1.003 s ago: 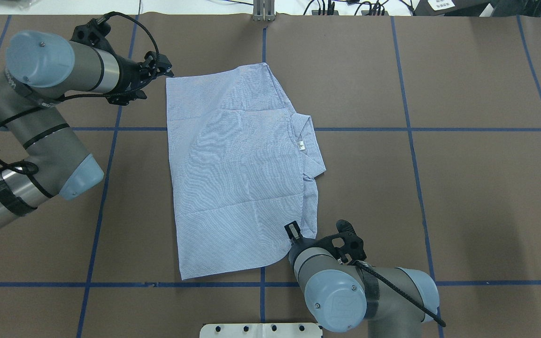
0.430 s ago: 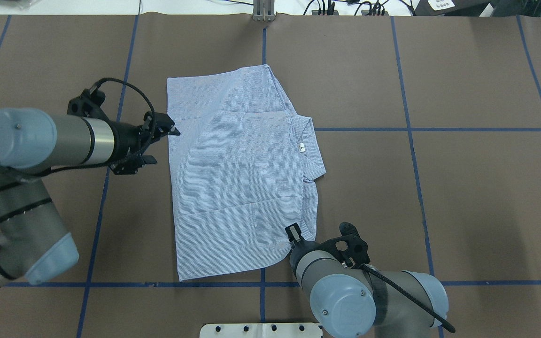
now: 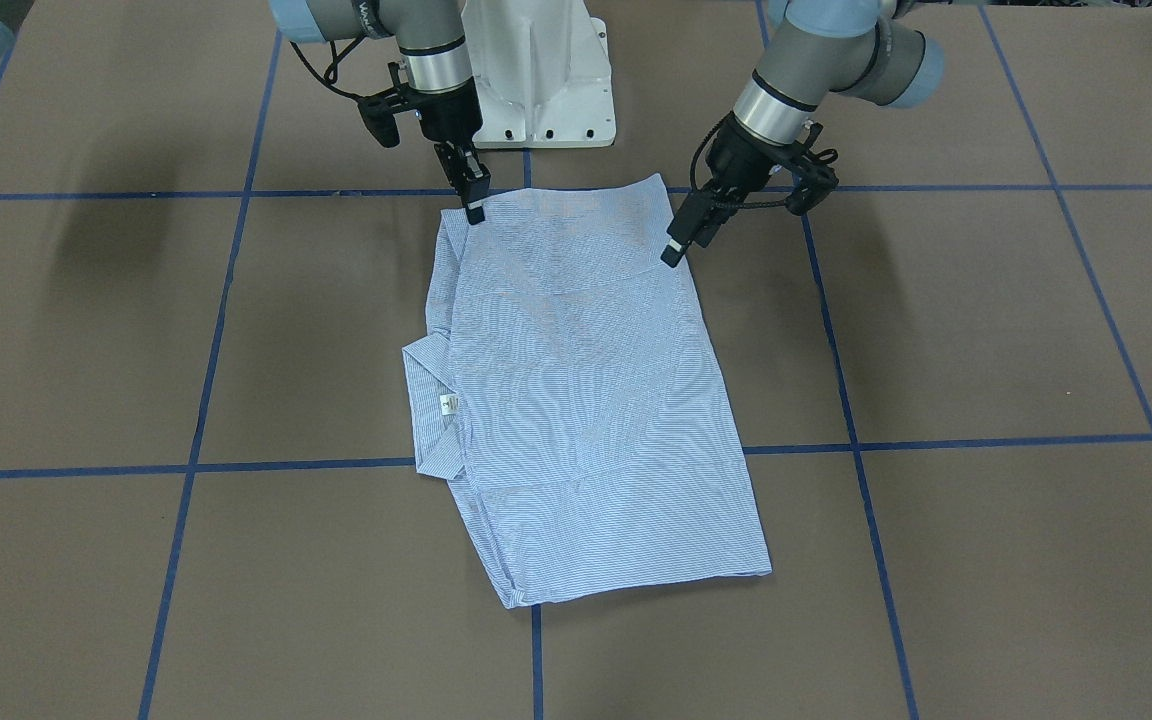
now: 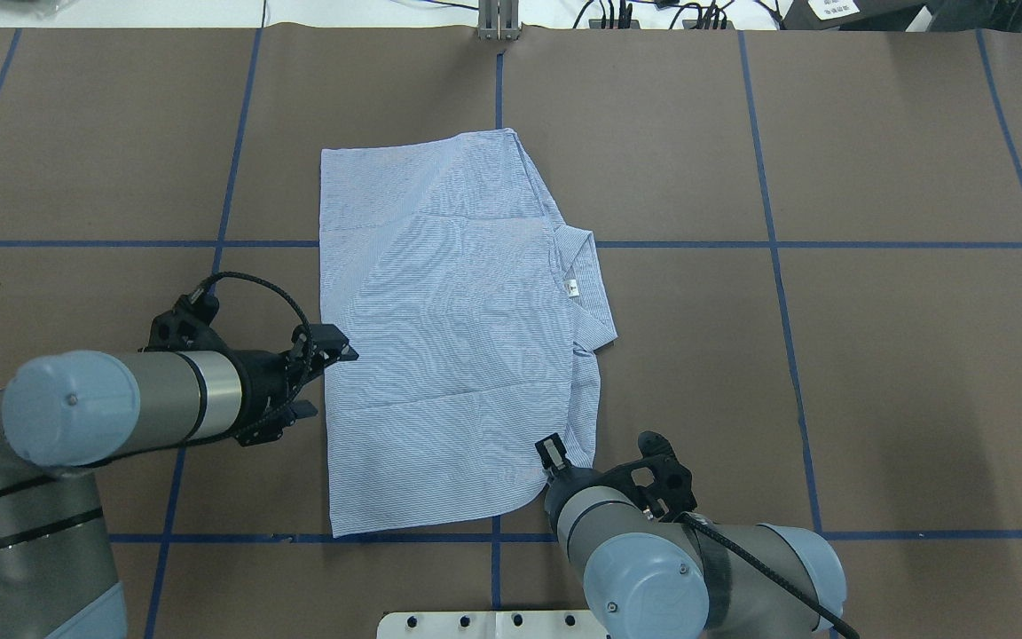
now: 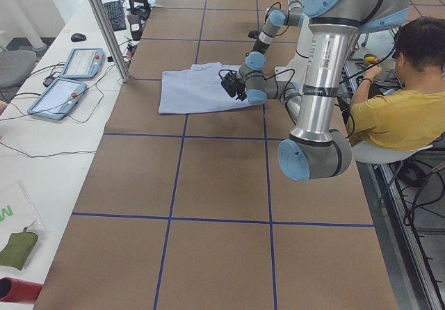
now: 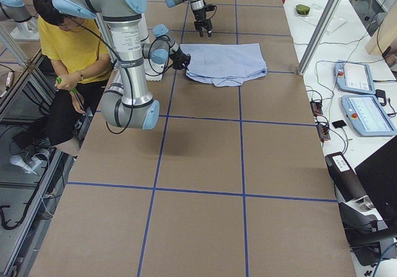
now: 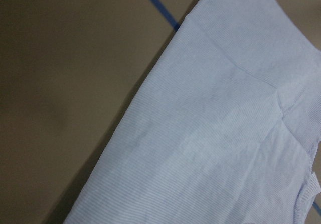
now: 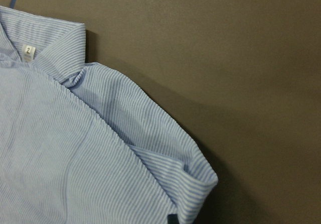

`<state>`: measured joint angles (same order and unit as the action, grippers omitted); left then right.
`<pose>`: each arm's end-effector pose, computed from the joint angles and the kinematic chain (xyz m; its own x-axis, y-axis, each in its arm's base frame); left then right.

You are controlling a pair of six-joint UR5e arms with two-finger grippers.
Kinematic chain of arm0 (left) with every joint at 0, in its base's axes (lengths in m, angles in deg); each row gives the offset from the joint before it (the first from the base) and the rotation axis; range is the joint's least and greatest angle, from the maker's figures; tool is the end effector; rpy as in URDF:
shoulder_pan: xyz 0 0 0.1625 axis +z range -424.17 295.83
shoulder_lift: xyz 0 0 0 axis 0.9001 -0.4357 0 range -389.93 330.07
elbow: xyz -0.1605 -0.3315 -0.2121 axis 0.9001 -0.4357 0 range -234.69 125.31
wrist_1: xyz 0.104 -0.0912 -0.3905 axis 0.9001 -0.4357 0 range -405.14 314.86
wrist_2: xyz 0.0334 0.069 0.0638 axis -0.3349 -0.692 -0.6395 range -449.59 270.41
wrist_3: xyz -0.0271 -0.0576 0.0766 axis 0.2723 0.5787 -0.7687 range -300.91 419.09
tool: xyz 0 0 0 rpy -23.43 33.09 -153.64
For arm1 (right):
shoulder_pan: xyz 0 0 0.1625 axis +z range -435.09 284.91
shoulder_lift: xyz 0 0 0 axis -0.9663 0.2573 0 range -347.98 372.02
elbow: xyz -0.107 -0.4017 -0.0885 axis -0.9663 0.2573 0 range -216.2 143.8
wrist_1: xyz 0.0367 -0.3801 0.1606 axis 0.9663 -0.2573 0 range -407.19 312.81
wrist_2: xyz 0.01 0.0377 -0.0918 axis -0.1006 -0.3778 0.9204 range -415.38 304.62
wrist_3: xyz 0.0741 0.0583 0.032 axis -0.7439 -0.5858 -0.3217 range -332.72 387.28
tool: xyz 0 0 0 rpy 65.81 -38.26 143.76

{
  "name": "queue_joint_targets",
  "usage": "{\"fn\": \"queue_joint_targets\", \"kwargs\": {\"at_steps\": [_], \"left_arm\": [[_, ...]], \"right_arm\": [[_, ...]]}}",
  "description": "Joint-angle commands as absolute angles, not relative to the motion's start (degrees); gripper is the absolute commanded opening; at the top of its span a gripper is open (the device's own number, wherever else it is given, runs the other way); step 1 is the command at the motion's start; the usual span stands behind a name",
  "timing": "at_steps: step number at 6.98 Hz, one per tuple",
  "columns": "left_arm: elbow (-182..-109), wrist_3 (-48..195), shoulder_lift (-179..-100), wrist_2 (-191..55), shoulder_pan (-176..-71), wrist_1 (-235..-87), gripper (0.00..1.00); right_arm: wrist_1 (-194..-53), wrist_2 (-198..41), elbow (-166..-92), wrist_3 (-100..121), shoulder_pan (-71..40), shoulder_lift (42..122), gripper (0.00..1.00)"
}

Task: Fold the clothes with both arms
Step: 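Move the left gripper down to the other near hem corner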

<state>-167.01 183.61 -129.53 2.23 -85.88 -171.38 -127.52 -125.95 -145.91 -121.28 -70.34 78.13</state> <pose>0.4473 -0.3182 0.3186 0.0909 -0.6458 -0.7581 0.4778 0.6962 -0.5357 -0.5752 -0.2146 0.2567 0.0175 0.8088 0.5879 -0.6877 0.4366 -0.5801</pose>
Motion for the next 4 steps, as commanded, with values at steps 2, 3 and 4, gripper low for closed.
{"fn": "queue_joint_targets", "kwargs": {"at_steps": [2, 3, 4], "left_arm": [[-168.77, 192.48, -125.64, -5.18, -75.55, -171.35, 0.85], [-168.68, 195.21, -125.56, -6.00, -72.81, -171.35, 0.81], [-168.59, 196.71, -125.56, -8.27, -70.35, -171.35, 0.76]], "right_arm": [[-127.61, -125.61, -146.24, -122.22, -71.40, 78.56, 0.00], [-127.61, -125.52, -146.33, -122.22, -71.40, 78.56, 0.00], [-127.61, -125.52, -146.33, -122.22, -71.40, 78.56, 0.00]]}}
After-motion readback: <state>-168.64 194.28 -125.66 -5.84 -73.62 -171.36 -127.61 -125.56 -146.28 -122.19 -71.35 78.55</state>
